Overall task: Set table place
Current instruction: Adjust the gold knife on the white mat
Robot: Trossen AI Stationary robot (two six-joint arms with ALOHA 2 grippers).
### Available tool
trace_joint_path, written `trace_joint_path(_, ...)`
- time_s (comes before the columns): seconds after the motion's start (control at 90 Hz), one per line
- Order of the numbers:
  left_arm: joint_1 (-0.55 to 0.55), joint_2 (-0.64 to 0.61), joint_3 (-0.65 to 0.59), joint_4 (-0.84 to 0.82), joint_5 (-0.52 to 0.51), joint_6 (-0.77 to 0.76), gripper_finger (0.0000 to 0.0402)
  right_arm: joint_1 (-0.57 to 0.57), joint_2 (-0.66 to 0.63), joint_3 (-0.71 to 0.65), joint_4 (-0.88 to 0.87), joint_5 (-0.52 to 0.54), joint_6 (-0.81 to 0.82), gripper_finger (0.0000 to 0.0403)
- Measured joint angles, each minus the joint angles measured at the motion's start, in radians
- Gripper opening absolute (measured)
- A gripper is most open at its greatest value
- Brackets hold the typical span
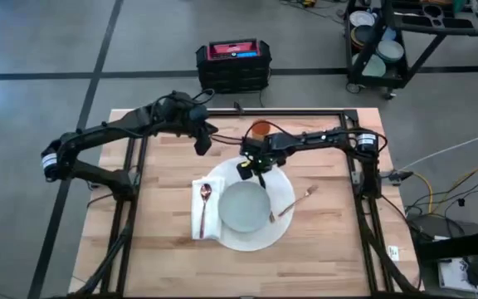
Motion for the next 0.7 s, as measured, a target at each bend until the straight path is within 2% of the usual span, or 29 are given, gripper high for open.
trace_joint_path(0.7,0.000,0.000,0.000,0.001,-0.001,0.000,0.0000,0.003,0.044,-0.006,-0.002,-0.026,-0.014,0.0000)
